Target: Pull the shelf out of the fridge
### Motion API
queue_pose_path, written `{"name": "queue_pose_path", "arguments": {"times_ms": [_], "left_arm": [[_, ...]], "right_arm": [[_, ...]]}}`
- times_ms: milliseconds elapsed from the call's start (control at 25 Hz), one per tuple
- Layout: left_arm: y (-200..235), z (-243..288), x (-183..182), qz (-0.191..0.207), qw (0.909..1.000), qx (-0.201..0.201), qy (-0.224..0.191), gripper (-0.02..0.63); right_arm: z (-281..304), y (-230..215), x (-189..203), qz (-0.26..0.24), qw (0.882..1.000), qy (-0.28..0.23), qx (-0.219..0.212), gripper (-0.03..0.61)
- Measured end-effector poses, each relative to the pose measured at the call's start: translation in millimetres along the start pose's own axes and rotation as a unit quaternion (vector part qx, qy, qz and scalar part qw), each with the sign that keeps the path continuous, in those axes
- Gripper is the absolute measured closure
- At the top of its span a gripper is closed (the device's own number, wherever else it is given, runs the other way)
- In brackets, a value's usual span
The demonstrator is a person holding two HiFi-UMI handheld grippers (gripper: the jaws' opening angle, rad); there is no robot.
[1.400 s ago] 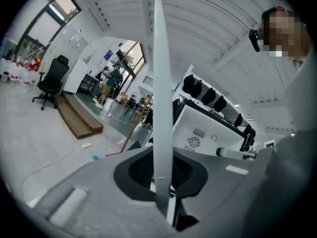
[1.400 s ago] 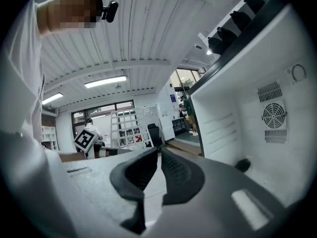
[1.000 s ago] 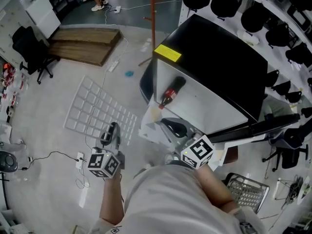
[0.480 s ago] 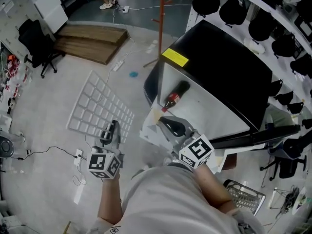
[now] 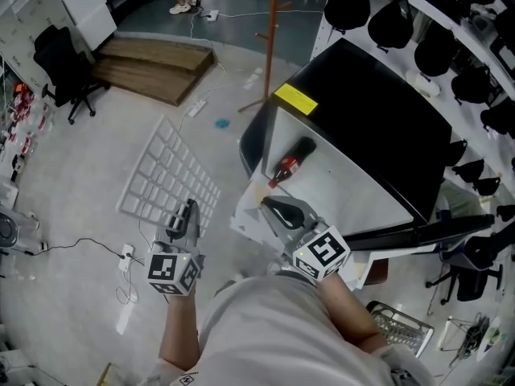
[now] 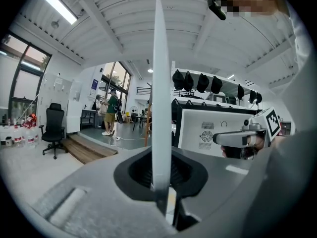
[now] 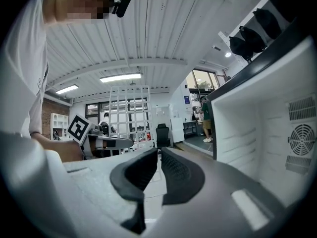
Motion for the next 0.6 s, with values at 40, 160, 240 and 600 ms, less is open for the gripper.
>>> {"name": "queue_pose_path", "arguments": {"times_ms": [40,160,240,600], "left_arm": [[0,1,1,-0.001,1.0000,0.002,0.001,0.581],[0,2,3,0.002,1.0000,0.005,0.005,0.581],[-1,2,3,0.007,0.9999,0.006,0.006,0.581],[0,0,3,0.006,0.9999,0.005,0.008,0.581]], "right_arm": [[0,1,1,0.000,1.000,0.000,0.001,0.561],[0,1,3,0.003,1.000,0.000,0.004,0.561],[-1,0,5,0.006,1.000,0.001,0.006,0.561],[-5,-5,11,0.040,0.999,0.000,0.016,0.560]]}}
Point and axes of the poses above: the fingertips, and each gripper's own axes: z forward along the fingers, y to its left, x out of its underside, the point moved 2 cm from there along -z, backward along the fingers, and after that the axes turned 6 degrees about y, right-handed, at the moved point
